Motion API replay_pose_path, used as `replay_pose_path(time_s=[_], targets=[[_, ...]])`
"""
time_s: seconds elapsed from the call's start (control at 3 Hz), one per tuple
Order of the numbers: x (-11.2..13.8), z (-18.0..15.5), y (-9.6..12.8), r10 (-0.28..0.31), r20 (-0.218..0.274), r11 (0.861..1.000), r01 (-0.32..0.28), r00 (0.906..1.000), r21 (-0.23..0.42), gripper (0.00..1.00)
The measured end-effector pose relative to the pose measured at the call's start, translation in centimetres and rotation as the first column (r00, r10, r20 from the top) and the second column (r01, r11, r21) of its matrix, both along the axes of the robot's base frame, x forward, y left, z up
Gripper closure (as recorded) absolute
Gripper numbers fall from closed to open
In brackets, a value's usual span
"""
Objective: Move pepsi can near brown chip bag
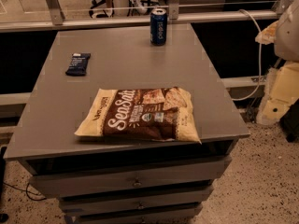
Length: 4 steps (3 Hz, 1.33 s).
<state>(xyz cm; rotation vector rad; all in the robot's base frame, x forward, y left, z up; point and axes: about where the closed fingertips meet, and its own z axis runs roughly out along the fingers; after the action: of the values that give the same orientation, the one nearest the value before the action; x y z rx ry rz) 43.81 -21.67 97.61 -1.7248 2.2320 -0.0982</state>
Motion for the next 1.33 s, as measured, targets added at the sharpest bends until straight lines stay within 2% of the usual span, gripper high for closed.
replay_pose_path(time_s=[0.33,0.67,1.0,1.33], targets=[[0.0,0.0,0.0,0.000,0.000,1.000,0.000,1.0000,0.000,0.00],[2.3,-0.4,0.5,-0.006,0.045,0.998,0.003,0.9990,0.064,0.00],[8.7,-0.4,1.8,-0.020,0.137,0.975,-0.010,0.9903,0.220,0.00],[15.8,0.5,4.6,-0.040,0.224,0.918,-0.053,0.9738,0.392,0.00]])
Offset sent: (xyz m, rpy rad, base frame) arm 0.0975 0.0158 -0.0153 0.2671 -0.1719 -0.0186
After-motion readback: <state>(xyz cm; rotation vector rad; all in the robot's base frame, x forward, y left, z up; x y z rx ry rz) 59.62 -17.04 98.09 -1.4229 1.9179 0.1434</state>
